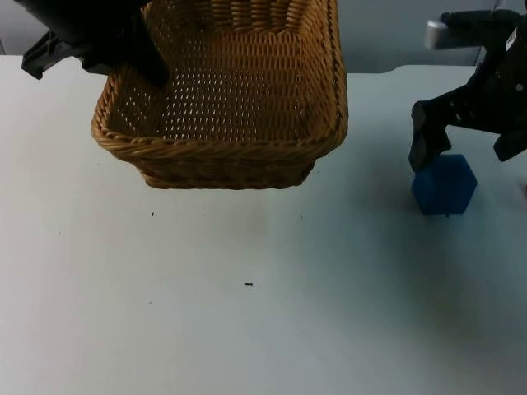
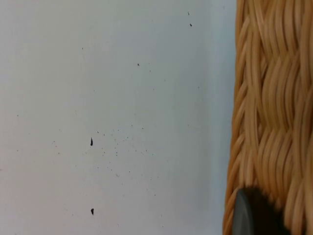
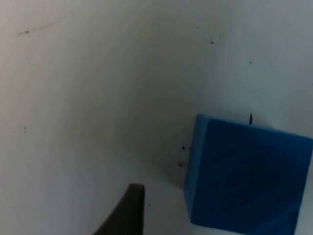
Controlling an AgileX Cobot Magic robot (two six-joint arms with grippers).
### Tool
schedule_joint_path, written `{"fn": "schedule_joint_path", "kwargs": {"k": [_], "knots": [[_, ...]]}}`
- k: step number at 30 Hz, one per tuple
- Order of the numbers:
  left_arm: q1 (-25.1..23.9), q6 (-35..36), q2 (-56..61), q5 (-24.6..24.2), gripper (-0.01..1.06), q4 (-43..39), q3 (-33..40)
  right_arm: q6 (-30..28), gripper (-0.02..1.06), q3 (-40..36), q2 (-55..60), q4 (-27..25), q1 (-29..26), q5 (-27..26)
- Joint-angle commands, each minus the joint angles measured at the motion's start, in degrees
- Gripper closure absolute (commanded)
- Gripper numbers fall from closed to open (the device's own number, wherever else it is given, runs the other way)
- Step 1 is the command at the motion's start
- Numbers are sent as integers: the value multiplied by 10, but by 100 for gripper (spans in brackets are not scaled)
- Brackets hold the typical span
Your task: Pick up the basket with the left hand and place the blue cube into the basket with the right hand.
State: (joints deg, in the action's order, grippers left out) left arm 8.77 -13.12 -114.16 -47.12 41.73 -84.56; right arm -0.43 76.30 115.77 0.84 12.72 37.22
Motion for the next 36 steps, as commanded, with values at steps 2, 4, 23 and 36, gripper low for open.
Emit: {"fn": "schedule_joint_path", "kwargs": {"k": [2, 4, 23, 36], "knots": [[4, 0, 9, 4, 105, 14, 0, 4, 4, 7, 15, -8, -3, -21], [4, 0, 9, 5, 105, 14, 0, 4, 4, 8, 19, -8, -3, -21], [4, -4, 9, 7, 105, 11, 0, 11, 6, 20, 80, -27, -3, -62], [4, -11, 9, 6, 105, 11, 0, 64, 44, 20, 80, -25, -3, -73]]}}
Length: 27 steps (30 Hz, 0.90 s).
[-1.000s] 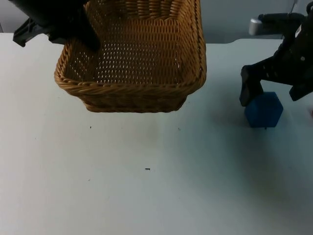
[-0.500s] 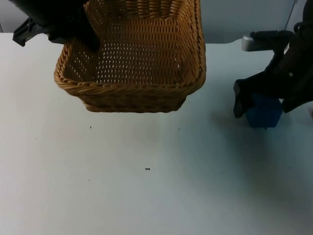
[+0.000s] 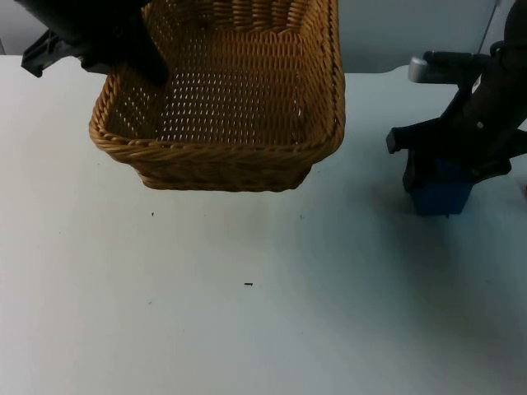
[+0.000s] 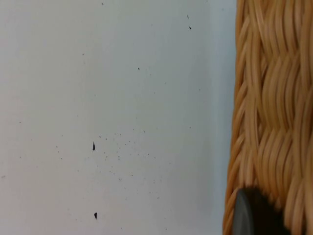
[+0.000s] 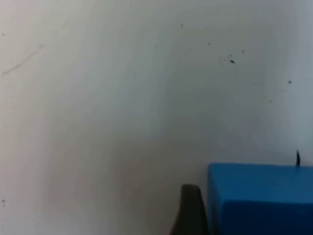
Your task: Pick up the basket with the left hand and place the blue cube into the basket with the right hand.
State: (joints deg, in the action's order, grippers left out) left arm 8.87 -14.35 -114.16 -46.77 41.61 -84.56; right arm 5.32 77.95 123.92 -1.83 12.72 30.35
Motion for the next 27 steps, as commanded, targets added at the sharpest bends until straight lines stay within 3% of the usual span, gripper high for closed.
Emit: {"fn": "schedule_joint_path", "kwargs": {"k": [1, 6, 9, 18, 27], "knots": [[3, 1, 9, 3, 105, 13, 0, 7, 44, 3, -2, 2, -3, -4], [3, 1, 9, 3, 105, 13, 0, 8, 45, 3, -2, 2, -3, -3], [3, 1, 9, 3, 105, 13, 0, 12, 51, 3, -2, 2, -3, -3], [3, 2, 9, 2, 105, 14, 0, -2, 105, 3, -3, 2, -3, 7], [3, 2, 9, 2, 105, 14, 0, -14, 105, 3, -70, 2, -3, 37]]}}
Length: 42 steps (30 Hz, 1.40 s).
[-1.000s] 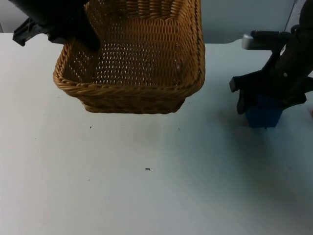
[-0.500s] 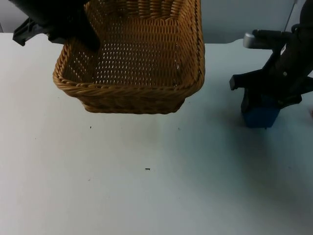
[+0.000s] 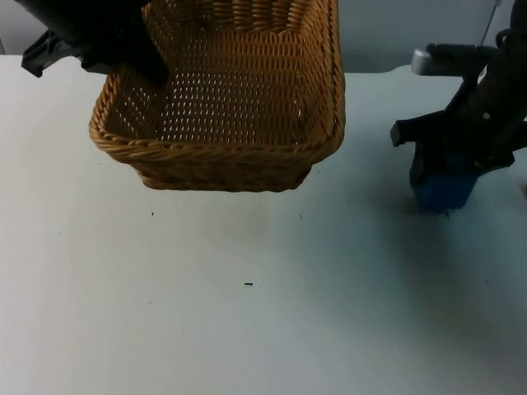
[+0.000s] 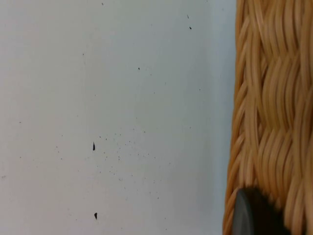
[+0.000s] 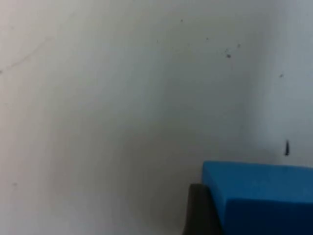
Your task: Pick up the basket with the left hand and place the blue cube into the basket with the right hand.
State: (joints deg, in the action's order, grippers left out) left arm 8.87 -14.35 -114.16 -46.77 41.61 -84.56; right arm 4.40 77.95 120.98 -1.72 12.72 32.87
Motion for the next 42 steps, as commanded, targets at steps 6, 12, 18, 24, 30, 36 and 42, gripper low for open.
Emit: {"fn": "schedule_joint_path", "kwargs": {"k": [6, 12, 18, 24, 30, 36, 42], "knots": [[3, 2, 9, -10, 105, 14, 0, -5, 105, 3, -125, 1, 5, 48], [3, 2, 9, -14, 105, 14, 0, -5, 105, 9, -250, 6, 36, 77], [3, 4, 9, -19, 105, 14, 0, -15, 105, 80, -303, 5, 93, 122], [3, 4, 9, -23, 105, 14, 0, -20, 105, 156, -297, 17, 168, 134], [3, 4, 9, -27, 105, 15, 0, -19, 105, 176, -260, 17, 209, 132], [3, 4, 9, -28, 105, 15, 0, -20, 105, 176, -214, 17, 231, 131], [3, 8, 9, -29, 105, 15, 0, -36, 105, 177, -163, 17, 251, 108]]}}
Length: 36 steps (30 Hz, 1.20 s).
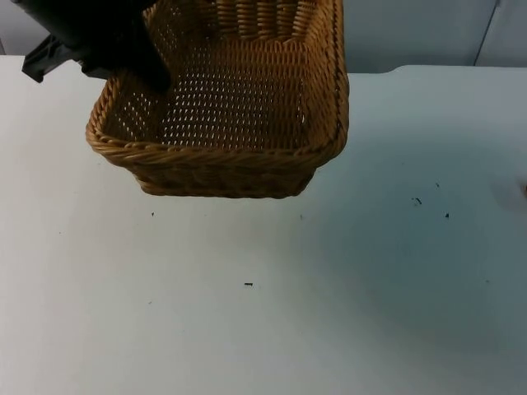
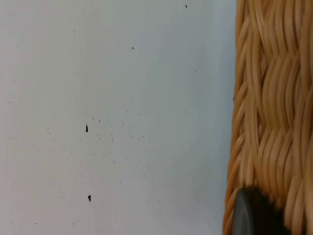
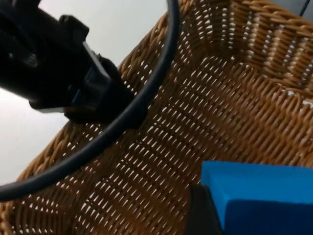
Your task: Pick up the basket with the left hand and place the blue cube into the basket with the right hand.
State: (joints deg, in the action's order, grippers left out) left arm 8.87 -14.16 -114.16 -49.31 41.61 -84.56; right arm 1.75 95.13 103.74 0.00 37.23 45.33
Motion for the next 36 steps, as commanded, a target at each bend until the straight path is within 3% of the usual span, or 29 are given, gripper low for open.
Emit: {"fn": "schedule_joint_path", "kwargs": {"k": [1, 15, 25, 36], "knots": [[3, 7, 9, -3, 105, 15, 0, -9, 105, 5, 17, 0, 9, -21], [8, 7, -7, -4, 105, 16, 0, -9, 105, 5, 68, 8, 12, -60], [10, 7, -8, 3, 105, 16, 0, 16, 105, 5, 89, 51, 10, -79], [10, 7, -8, 2, 105, 16, 0, 27, 105, 5, 115, 48, -8, -107]]}}
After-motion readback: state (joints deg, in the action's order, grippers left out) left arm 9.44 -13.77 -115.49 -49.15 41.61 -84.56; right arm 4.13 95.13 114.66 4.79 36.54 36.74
